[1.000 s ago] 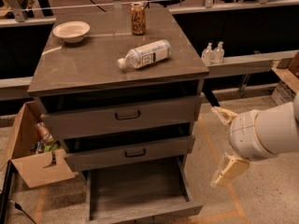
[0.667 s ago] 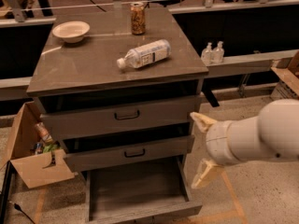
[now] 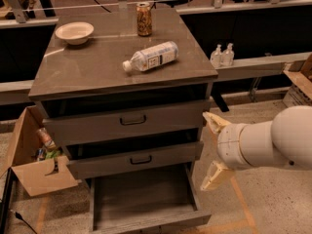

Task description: Close bottom drawer

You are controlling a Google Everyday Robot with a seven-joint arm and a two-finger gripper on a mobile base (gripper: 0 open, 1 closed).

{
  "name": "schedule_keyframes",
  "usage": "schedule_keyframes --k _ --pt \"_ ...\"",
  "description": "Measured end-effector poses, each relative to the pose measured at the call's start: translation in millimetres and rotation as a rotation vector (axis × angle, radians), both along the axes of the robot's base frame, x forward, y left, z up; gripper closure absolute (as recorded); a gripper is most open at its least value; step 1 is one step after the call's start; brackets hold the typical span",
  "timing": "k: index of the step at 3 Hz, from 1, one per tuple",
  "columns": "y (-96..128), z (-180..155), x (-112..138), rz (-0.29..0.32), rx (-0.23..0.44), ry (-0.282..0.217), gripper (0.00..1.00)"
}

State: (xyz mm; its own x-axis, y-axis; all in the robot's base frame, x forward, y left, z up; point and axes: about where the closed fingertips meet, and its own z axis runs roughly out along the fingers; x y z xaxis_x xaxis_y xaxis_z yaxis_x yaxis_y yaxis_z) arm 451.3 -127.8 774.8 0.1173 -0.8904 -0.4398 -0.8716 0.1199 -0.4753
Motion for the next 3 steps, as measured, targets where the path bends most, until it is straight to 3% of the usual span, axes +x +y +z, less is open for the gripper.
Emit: schedule_keyframes --k 1,3 --pt "-0.5 -32.9 1.0 0.000 0.005 0.008 0.00" --pt "15.2 -175.8 18.0 0.094 0.019 -0.009 0.00"
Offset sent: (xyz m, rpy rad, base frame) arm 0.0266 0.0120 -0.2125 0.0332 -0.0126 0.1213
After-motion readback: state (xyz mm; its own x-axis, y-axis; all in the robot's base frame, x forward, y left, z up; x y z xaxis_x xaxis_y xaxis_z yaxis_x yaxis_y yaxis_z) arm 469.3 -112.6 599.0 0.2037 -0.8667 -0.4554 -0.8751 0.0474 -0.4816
